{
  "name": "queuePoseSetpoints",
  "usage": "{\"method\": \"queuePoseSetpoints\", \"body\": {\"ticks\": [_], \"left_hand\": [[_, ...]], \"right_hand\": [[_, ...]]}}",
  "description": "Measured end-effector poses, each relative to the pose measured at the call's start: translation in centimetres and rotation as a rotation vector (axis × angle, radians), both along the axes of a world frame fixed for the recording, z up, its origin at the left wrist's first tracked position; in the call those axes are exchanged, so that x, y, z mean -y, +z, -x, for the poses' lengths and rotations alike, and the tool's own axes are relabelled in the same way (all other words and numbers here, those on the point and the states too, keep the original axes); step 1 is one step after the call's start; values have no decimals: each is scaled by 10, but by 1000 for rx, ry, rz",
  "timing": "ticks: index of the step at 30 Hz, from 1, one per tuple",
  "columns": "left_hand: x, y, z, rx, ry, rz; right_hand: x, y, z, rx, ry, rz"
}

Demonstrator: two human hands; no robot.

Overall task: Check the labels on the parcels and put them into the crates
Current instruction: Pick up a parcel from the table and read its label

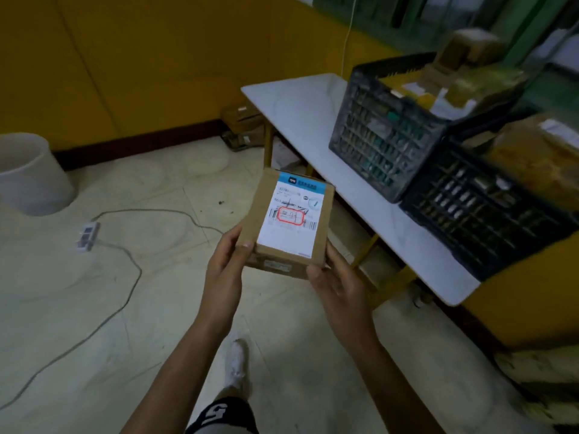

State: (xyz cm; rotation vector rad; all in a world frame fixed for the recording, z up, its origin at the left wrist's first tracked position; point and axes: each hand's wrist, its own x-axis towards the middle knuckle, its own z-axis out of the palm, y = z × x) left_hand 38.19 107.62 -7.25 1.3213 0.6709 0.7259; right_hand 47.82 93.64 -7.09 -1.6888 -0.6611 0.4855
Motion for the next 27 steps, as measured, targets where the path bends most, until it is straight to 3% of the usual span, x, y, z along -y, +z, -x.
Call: {"method": "queuePoseSetpoints", "body": {"ticks": [9,18,27], "left_hand": [[-156,37,-166,40,-276,-137],[-206,57,-348,78,-470,-191],[-235,98,-526,148,-481,-361]], "right_hand": [[-128,21,-126,1,-276,-54],[-167,38,-265,127,-560,-111],[-194,87,-437,250,-580,-163]]}}
